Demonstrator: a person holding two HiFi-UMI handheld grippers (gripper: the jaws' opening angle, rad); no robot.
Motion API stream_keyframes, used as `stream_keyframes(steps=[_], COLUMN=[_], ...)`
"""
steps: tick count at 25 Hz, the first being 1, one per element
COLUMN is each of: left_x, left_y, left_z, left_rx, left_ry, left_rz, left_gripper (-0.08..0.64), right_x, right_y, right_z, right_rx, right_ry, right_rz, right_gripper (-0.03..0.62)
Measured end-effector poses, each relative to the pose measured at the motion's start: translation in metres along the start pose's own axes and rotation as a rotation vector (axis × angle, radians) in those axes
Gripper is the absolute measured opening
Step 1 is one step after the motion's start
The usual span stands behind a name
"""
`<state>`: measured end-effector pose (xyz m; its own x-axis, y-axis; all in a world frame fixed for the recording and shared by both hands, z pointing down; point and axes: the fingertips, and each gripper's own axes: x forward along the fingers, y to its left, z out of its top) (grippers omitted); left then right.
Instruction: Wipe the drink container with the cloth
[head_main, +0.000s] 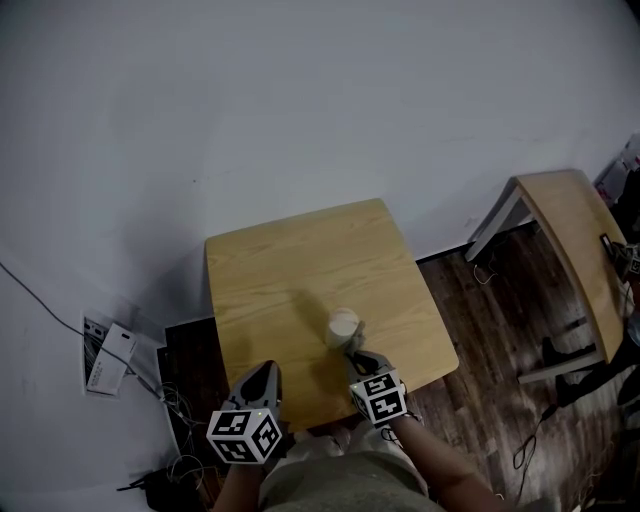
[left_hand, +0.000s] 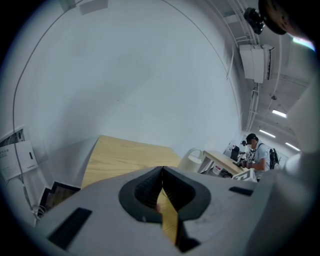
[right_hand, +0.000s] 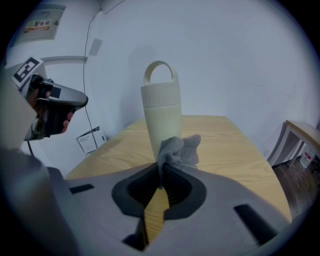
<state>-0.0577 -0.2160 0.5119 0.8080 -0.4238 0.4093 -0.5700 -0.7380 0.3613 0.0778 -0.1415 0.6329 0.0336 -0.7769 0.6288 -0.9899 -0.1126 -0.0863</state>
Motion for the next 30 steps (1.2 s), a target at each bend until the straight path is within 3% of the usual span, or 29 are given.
stream_keyframes(steps=[13,19,30], left_x=[-0.018,-0.028,-0.038], left_y=[0.019,0.025,0.017], left_z=[-0.005,-0.007,-0.007], left_rx=[0.007,0.009,-0.010], left_ry=[0.021,0.028,-0.003], left_rz=[-0.045,-0.055,-0.017], left_gripper=[0.002,0.002,0.002], right_x=[0.010,-0.017,-0.073], right_y=[0.005,0.006,0.011], right_z=[-0.031,-0.016,0.026], right_rx=[0.064,0.066,0.076], right_ry=[0.070,0.005,-0.141], right_rz=[-0.114,-0.192,-0.180], right_gripper=[0.014,0.014,0.014])
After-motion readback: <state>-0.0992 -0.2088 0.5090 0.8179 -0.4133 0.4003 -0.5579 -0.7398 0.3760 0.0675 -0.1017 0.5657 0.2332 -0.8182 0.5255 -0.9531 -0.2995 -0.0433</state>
